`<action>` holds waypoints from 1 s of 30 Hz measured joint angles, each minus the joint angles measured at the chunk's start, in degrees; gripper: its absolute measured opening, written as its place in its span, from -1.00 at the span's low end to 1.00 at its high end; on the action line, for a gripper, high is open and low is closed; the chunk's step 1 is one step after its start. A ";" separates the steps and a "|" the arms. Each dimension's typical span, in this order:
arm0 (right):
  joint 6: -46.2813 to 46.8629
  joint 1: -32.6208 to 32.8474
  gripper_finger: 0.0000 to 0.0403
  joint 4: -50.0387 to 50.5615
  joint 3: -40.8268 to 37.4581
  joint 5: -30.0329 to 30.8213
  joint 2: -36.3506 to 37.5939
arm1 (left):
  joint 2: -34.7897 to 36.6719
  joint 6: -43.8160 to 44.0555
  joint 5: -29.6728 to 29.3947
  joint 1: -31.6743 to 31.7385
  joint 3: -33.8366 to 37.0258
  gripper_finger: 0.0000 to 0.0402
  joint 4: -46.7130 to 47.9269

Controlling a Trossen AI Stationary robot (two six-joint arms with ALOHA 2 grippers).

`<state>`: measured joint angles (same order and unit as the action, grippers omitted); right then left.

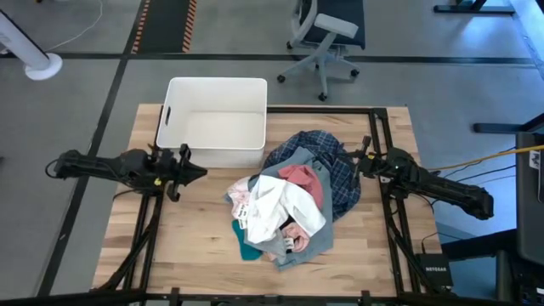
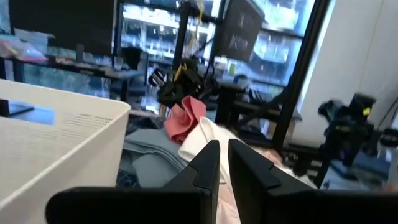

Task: Sort clothes
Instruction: Put the white underwear into the white laundry bin

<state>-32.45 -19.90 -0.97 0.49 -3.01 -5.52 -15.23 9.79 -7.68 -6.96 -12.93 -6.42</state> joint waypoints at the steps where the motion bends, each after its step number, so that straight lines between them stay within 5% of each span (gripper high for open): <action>1: -0.01 0.01 -0.83 0.00 0.00 0.00 0.00 | -2.52 -0.50 0.02 -0.26 -1.46 -0.86 0.04; 11: -0.01 0.00 -0.83 0.00 0.00 0.01 0.00 | -27.29 -2.35 -4.21 -2.63 -16.17 -0.86 9.29; 17: -0.02 0.00 -0.83 0.00 0.00 0.00 0.00 | -38.69 -3.21 -4.49 -5.24 -21.19 -0.86 5.82; 30: -0.01 0.02 -0.83 0.02 0.00 0.01 0.00 | -50.18 -2.33 -4.50 -6.37 -22.88 -0.86 -7.92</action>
<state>-32.45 -19.88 -0.95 0.49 -2.99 -5.52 -65.41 7.46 -12.19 -13.33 -35.81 -14.33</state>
